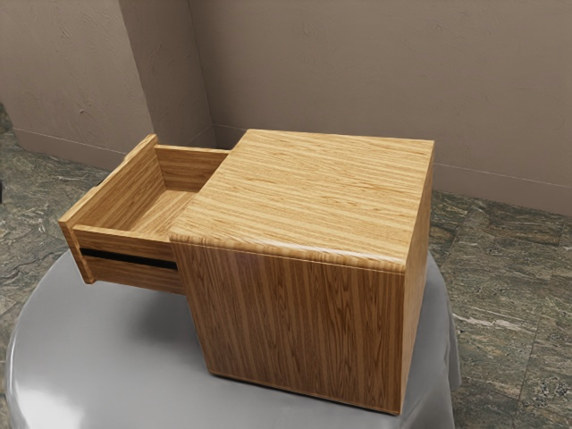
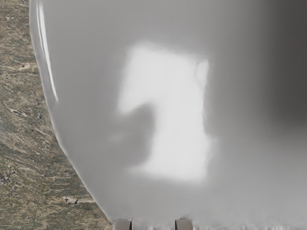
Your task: Push the drawer handle with one arm to close the drawer
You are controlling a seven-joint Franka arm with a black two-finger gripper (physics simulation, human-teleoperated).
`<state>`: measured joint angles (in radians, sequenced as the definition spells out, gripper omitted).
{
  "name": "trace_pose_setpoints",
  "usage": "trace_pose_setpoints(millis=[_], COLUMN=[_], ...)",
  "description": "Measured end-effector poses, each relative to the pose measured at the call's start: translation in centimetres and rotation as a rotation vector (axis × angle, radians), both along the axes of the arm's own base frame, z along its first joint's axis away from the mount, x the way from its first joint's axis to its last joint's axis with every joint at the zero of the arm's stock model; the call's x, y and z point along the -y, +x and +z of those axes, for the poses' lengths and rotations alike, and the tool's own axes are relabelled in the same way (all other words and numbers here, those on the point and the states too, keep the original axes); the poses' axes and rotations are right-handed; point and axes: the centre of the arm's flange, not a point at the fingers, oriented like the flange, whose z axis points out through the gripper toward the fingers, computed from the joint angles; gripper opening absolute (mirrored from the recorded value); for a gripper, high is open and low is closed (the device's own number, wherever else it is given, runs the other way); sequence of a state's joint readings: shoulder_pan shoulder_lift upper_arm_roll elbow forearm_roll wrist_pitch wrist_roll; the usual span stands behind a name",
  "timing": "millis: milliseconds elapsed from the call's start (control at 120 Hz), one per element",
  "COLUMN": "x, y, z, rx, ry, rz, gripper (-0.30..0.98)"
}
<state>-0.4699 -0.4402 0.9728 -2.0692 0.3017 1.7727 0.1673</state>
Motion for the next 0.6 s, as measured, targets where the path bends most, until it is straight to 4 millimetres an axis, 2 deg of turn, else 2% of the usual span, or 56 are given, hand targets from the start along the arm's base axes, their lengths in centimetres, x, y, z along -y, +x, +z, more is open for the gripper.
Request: trace_pose_setpoints(millis=[108, 217, 375, 600], x=[-1.2, -1.5, 0.3, 1.3], y=[-0.8, -0.6, 1.2, 2.1], z=[-0.2, -0.2, 0.0, 0.4], rx=[-0.012, 0.005, 0.044, 0.096], ry=[0.026, 0.083, 0.119, 0.147], rz=[-0.057, -0.26, -0.644, -1.041], gripper=[-0.02, -0.06, -0.08, -0.09])
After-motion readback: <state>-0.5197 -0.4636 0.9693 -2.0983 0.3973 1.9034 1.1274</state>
